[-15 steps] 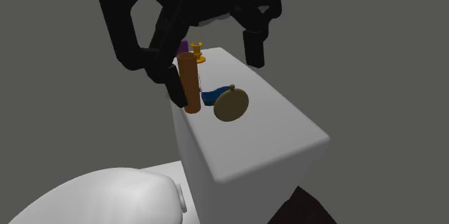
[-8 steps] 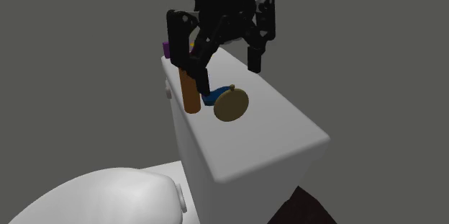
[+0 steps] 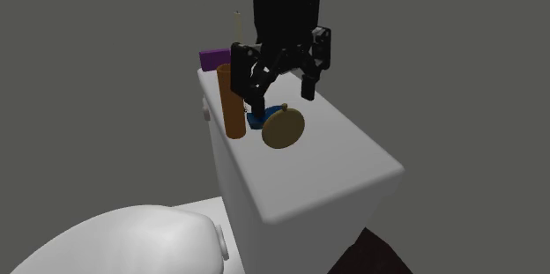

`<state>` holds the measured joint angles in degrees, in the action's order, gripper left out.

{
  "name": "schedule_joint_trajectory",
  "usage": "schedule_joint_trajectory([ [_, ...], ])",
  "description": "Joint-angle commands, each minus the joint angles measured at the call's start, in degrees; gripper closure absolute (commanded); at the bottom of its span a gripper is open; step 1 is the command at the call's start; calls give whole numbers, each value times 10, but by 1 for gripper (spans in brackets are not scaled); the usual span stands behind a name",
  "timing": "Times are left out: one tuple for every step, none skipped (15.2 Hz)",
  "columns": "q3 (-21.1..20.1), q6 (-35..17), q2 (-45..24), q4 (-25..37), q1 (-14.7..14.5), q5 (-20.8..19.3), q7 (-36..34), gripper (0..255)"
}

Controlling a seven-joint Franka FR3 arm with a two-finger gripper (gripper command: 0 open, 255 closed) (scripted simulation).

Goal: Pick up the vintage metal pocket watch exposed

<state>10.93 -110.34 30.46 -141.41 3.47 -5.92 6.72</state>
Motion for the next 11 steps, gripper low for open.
schedule_joint_trajectory([
  [1,-16,-3,-12,0,0,0,0],
  [2,-24,-5,-18,0,-1,0,0],
  [3,-37,-8,-28,0,-1,0,0],
  [3,-37,-8,-28,0,-1,0,0],
  [3,-37,-8,-28,0,-1,0,0],
  [3,-37,-9,-27,0,-1,0,255],
  [3,-37,-9,-28,0,-1,-1,255],
  [3,-37,-9,-28,0,-1,-1,255],
  [3,-37,-9,-28,0,-1,-1,255],
  [3,-37,-9,-28,0,-1,-1,255],
  [2,-37,-9,-28,0,-1,-1,255],
])
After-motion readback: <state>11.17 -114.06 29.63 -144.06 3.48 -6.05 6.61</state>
